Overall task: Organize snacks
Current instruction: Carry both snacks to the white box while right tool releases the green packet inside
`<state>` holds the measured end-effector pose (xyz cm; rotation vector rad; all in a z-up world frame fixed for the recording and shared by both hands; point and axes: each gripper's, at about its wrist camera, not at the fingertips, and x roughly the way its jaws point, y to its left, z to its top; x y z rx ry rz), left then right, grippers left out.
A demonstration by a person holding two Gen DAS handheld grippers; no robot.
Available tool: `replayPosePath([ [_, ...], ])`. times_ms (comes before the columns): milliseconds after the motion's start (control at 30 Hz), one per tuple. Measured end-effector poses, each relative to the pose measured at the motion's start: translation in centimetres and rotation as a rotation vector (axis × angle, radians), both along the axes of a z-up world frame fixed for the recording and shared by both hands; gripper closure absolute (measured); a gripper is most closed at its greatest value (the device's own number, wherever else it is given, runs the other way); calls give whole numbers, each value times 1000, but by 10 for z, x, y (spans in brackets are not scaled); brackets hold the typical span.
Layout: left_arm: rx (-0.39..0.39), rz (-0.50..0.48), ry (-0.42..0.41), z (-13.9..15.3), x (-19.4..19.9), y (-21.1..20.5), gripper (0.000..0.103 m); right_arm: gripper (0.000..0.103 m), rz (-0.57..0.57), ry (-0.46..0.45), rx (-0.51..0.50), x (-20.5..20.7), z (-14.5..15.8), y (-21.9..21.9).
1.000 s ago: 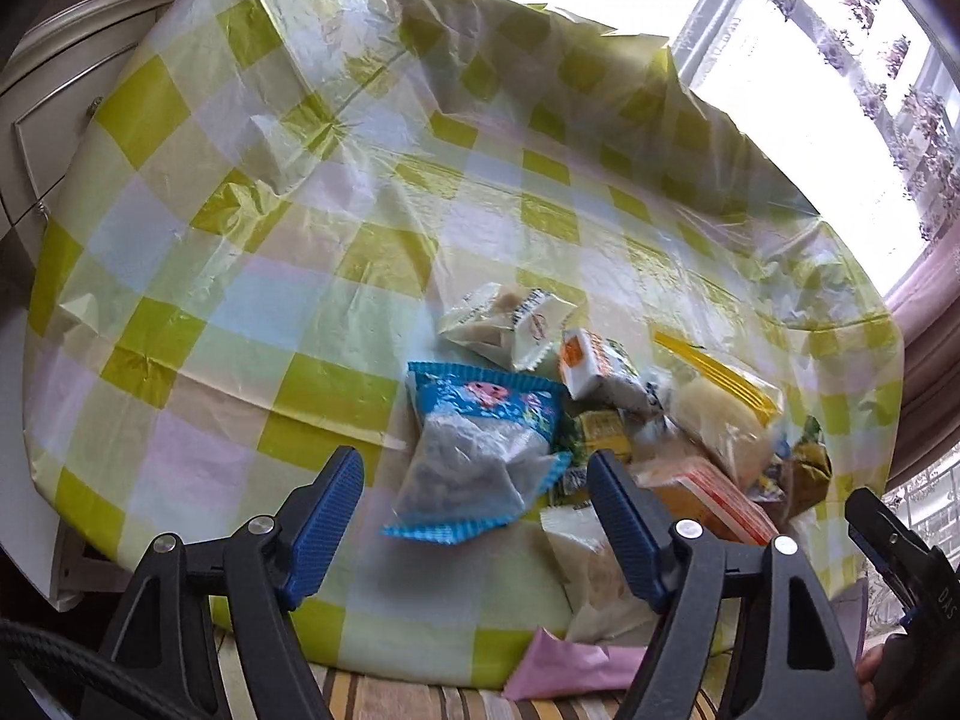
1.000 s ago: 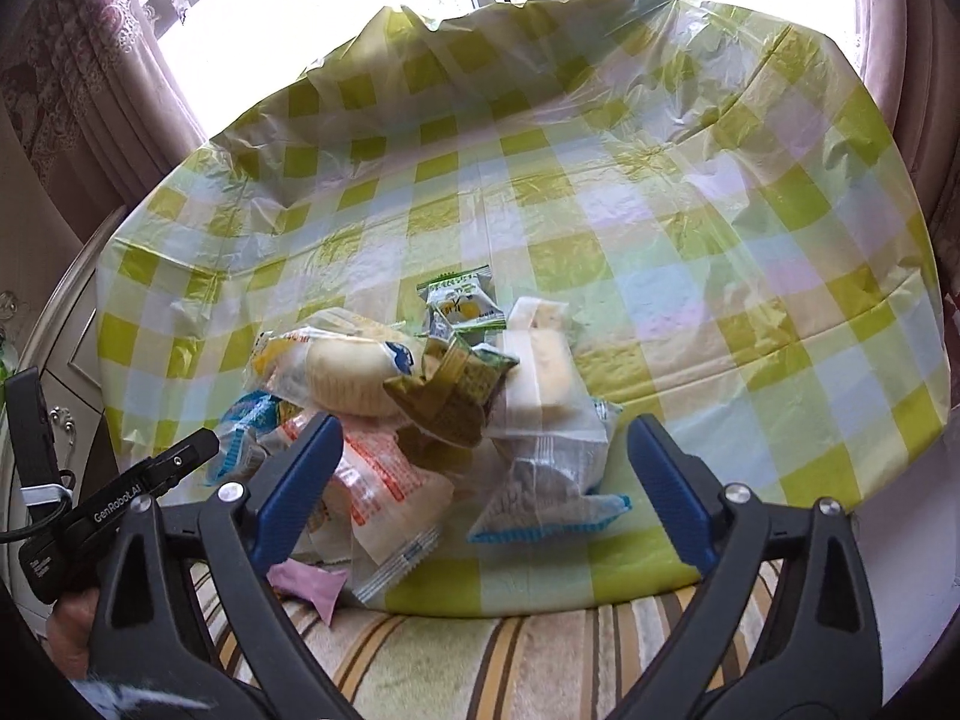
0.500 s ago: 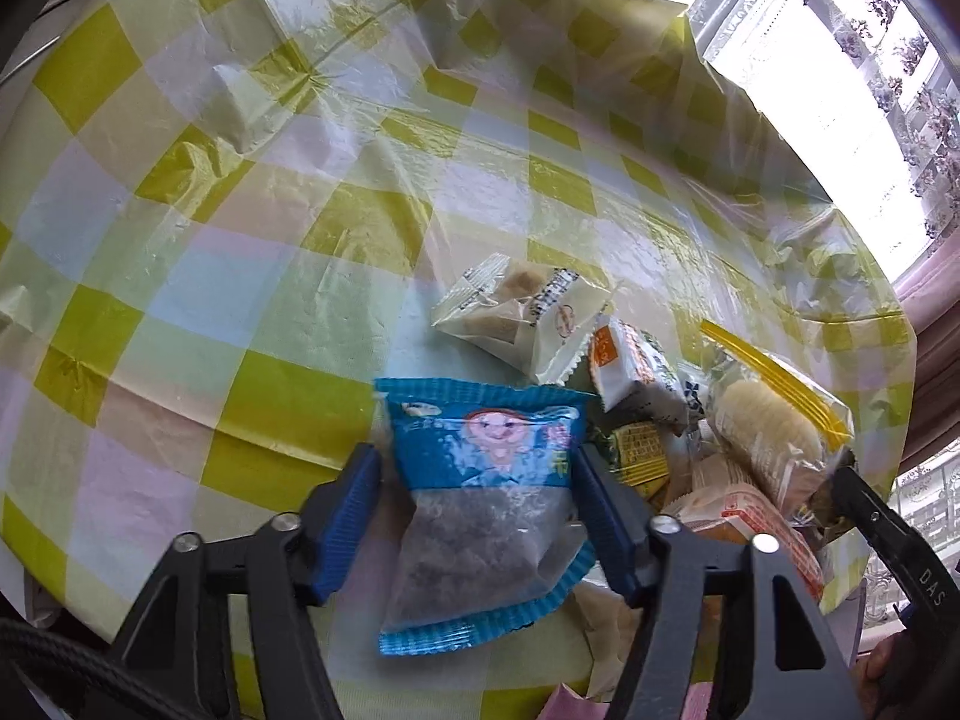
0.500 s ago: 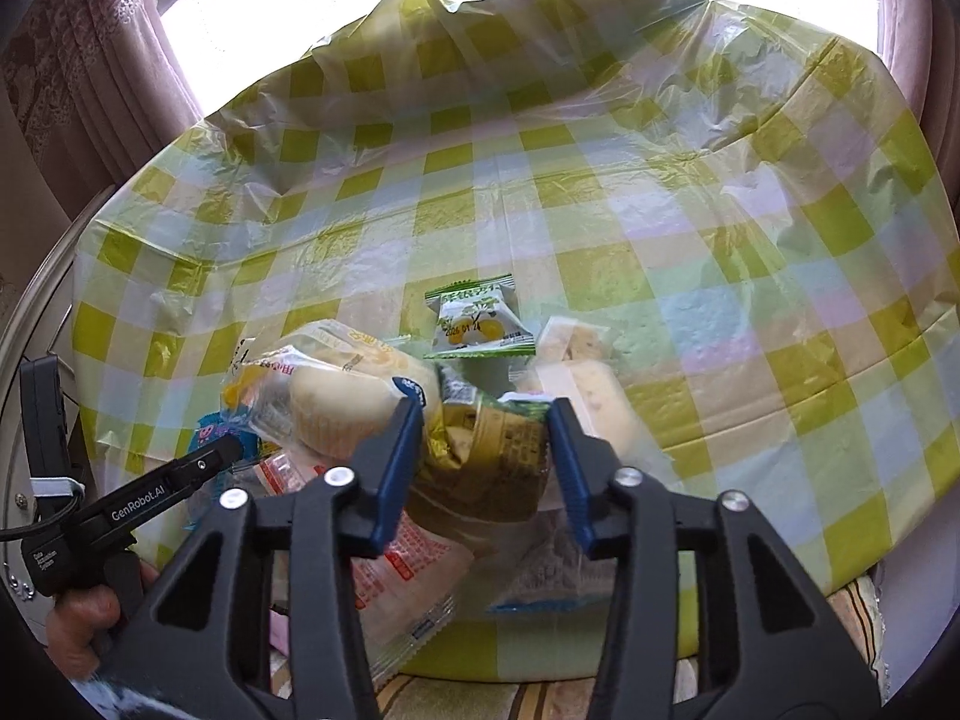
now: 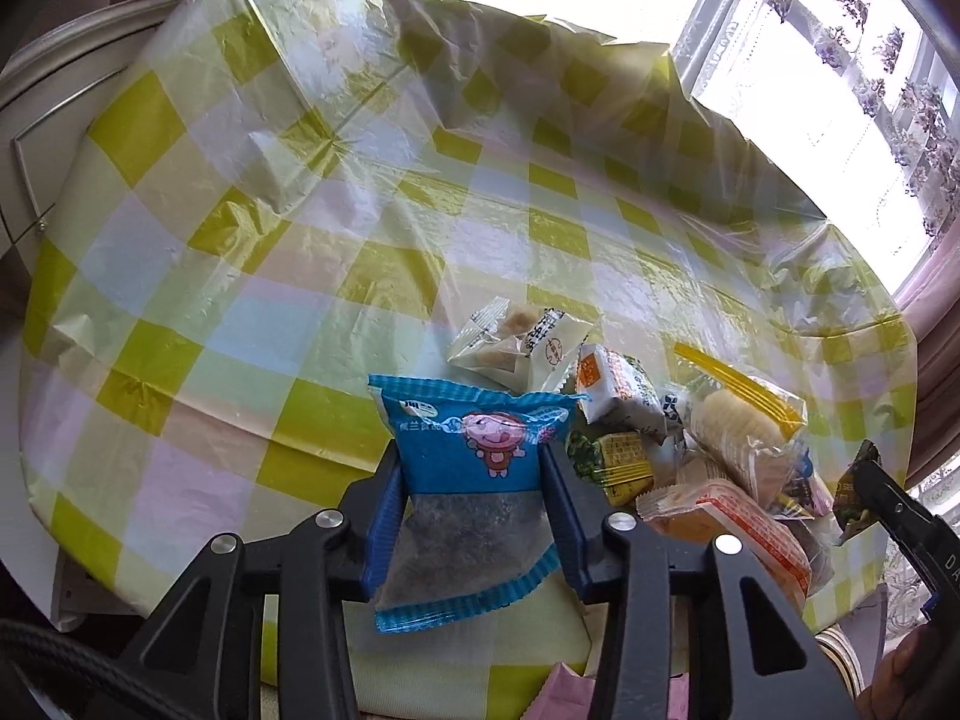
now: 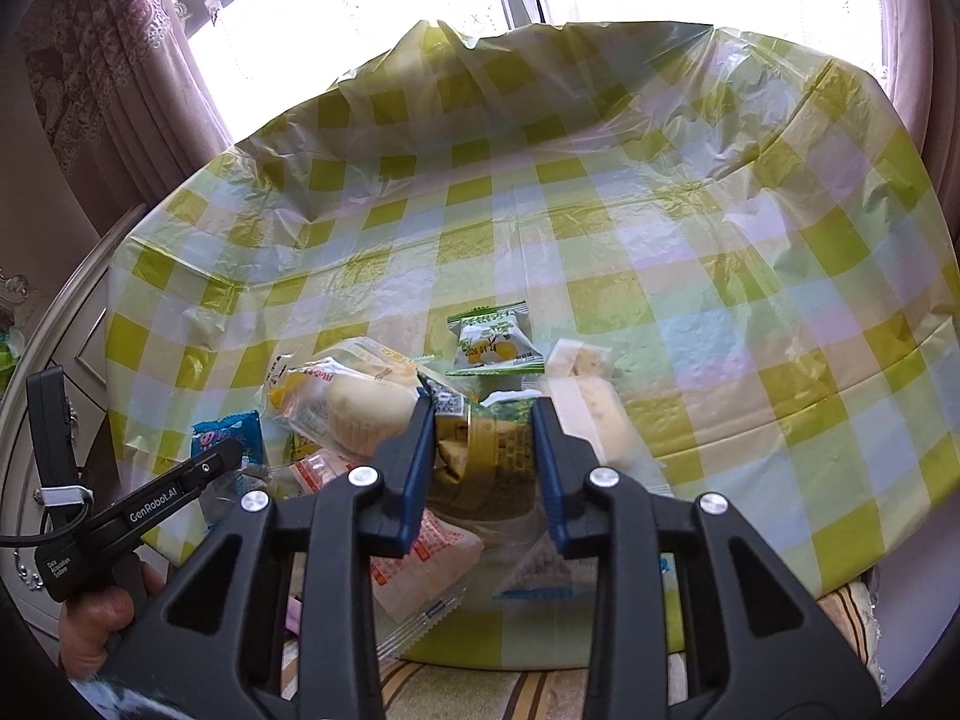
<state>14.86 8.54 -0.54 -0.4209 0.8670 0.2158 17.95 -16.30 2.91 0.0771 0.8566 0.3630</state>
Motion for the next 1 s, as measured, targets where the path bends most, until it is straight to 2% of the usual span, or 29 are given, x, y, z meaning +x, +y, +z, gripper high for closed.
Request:
replayPosePath([
  [167, 58, 15, -47, 22, -13, -7, 59, 67, -13, -4, 42, -7, 9, -17],
  [267, 63, 12, -75, 36, -21, -14, 59, 67, -23, -3, 71, -11, 15, -31],
  [433, 68, -47, -118, 57, -25, -43, 59, 67, -57, 2, 109, -17, 24, -59],
  [700, 46, -258, -145, 79, -14, -124, 59, 67, -139, 31, 145, -25, 29, -119],
  [1000, -31, -544, -88, 74, 5, -238, 59, 68, -292, 43, 145, -38, 30, -214],
])
